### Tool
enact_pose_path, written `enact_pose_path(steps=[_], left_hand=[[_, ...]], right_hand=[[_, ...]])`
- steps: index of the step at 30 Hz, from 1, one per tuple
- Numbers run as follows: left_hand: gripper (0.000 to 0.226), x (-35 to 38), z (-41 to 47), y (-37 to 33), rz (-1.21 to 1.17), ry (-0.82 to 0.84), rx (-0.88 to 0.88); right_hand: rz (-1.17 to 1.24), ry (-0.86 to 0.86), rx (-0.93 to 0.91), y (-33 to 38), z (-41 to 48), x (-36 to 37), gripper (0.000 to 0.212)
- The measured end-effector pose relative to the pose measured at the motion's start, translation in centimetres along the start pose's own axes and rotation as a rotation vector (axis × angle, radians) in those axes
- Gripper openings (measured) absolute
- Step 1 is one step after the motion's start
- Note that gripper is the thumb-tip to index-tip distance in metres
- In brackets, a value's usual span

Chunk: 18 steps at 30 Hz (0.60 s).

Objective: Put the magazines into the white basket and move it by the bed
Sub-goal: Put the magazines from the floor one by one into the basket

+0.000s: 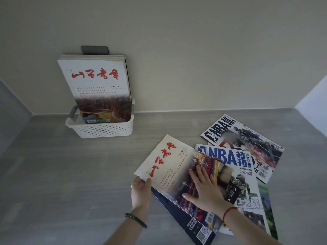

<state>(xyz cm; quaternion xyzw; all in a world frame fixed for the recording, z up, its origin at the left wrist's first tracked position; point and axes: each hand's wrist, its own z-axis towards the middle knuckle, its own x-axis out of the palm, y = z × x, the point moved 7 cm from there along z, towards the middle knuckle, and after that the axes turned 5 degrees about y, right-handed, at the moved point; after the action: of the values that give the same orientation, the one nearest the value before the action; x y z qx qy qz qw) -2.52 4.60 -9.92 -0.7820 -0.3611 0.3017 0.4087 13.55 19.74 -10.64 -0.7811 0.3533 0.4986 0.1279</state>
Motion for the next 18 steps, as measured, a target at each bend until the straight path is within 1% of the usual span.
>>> enact_pose_path(steps=[1,3,5,7,9,10,11,14,18], left_hand=[[0.021,0.5,-0.7,0.2,0.002,-0.004,0.012],[0.015,1.1,-2.0,0.5,0.005,-0.025,0.021],[0.017,1.5,-2.8,0.7,0.033,-0.038,0.016],[0.033,2.3,-3.4,0.9,0.023,-0.010,0.009],[0.052,3.2,-4.3,0.8,-0.114,0.011,-0.010],[0.057,3.4,-4.7,0.8,-0.181,-0.003,-0.026],[0.058,3.6,-5.0,0.7,-0.227,-0.033,-0.033],[0.041,3.4,-5.3,0.6,-0.285,-0.136,-0.024],[0.024,2.4,-4.8,1.3,-0.349,-0.217,-0.067]], right_hand=[[-0.020,-0.004,-0.004,0.1,0.0,0.3,0.094],[-0.044,-0.011,-0.016,0.5,-0.2,0.7,0.093],[-0.063,-0.016,-0.018,0.7,-0.4,1.2,0.092],[-0.072,-0.021,-0.008,1.1,-0.6,1.6,0.093],[-0.080,-0.017,-0.002,1.4,-0.8,1.9,0.093],[-0.083,-0.012,-0.005,1.6,-0.8,2.0,0.091],[-0.086,-0.001,-0.010,1.9,-0.9,2.1,0.089],[-0.093,0.045,-0.033,2.5,-1.2,2.1,0.082],[-0.093,0.085,-0.061,3.4,-1.9,1.6,0.068]])
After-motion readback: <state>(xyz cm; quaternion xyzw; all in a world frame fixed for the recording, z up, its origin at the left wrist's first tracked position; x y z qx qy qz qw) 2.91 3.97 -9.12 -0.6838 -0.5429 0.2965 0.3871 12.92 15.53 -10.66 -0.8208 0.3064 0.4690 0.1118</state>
